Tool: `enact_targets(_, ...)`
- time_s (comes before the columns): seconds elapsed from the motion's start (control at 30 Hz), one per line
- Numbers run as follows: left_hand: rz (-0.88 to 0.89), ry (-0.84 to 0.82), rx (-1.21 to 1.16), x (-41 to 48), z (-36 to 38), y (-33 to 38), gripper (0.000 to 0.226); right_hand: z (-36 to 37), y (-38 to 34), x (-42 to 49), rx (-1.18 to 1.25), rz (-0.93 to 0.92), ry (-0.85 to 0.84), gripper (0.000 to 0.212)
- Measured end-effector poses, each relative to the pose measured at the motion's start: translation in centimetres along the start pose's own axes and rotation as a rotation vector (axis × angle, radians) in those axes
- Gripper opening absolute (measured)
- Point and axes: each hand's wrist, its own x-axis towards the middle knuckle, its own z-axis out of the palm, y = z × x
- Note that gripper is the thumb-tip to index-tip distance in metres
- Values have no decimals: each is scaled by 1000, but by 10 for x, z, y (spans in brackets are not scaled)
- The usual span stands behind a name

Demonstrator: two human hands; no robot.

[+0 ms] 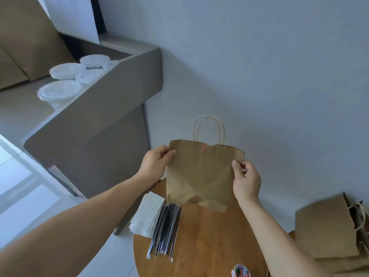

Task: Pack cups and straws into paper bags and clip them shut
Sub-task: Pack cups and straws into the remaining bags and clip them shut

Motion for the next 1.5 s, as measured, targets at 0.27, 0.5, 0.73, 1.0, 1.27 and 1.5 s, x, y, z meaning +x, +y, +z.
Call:
enact_targets(0.27,191,202,-107,-31,-114,63,14,20,-150,-29,39,-238,68,17)
enact_targets(0.5,336,342,-140,-69,-219,104,26,48,-260,-68,164,-341,88,12)
enact_targets(0.73,408,500,-212,-100,-313,119,18,91,-349,-105,262,-425,1,11)
enact_targets(1.0,463,726,-155,-84,-406,135,20,160,-439,-104,388,-489,-135,18)
enact_targets(1.27,456,885,-41,-30,-490,118,19,265,-500,-67,402,-575,-306,19)
enact_targets(1.5,384,967,73,30,-548,91,26,362,-536,-35,396,-526,-413,22)
